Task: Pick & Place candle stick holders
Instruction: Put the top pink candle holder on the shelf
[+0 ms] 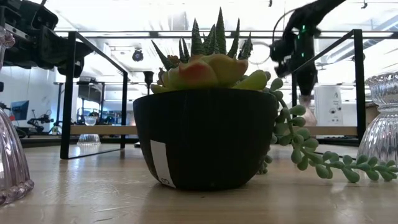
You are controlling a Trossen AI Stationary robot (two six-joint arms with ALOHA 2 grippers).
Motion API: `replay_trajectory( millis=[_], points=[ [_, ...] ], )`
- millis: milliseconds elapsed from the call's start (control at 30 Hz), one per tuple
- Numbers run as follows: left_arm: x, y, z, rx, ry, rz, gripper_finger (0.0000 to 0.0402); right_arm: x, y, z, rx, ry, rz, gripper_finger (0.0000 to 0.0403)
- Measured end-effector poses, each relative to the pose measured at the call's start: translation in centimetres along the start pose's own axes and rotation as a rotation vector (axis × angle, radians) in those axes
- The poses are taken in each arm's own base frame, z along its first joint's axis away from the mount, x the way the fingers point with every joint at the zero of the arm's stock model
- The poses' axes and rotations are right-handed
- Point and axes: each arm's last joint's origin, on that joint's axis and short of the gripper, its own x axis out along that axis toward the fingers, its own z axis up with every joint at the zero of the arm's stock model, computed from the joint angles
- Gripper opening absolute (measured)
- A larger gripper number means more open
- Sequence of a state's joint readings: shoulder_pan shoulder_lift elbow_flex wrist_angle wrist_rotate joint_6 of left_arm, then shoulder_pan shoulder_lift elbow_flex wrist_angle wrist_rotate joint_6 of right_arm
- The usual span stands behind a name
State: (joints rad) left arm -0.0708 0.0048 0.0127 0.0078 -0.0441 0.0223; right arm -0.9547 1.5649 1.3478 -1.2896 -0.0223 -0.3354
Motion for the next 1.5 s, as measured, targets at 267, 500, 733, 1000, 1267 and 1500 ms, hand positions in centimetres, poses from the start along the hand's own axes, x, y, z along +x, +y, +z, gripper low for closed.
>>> replay_trajectory(
  millis=[267, 500, 733, 1000, 1267, 1500],
  points=[
    [0.0, 0.0, 0.0, 0.0, 0.0, 0.001, 0.0014, -6.7, 1.2, 0.4, 0.005, -0.153, -0.032, 0.002],
    [0.0, 0.0, 0.0, 0.0, 0.0, 0.0, 0.0014, -10.4, 4.5, 1.2, -0.066, -0.254, 0.071, 0.0019],
    [0.0, 0.0, 0.0, 0.0, 0.0, 0.0, 0.0014, -10.9, 8.3, 1.6, -0.176, -0.264, 0.126, 0.002],
    [0.0, 0.0, 0.0, 0.0, 0.0, 0.0, 0.0014, -9.4, 12.5, 2.6, -0.269, -0.186, 0.171, 0.0022],
    [0.0, 0.0, 0.0, 0.0, 0.0, 0.0, 0.0014, -6.2, 15.9, 4.2, -0.368, -0.019, 0.182, 0.0023],
    [0.0, 0.0, 0.0, 0.0, 0.0, 0.001, 0.0014, -3.6, 17.7, 5.4, -0.434, 0.07, 0.182, 0.0024]
  ],
)
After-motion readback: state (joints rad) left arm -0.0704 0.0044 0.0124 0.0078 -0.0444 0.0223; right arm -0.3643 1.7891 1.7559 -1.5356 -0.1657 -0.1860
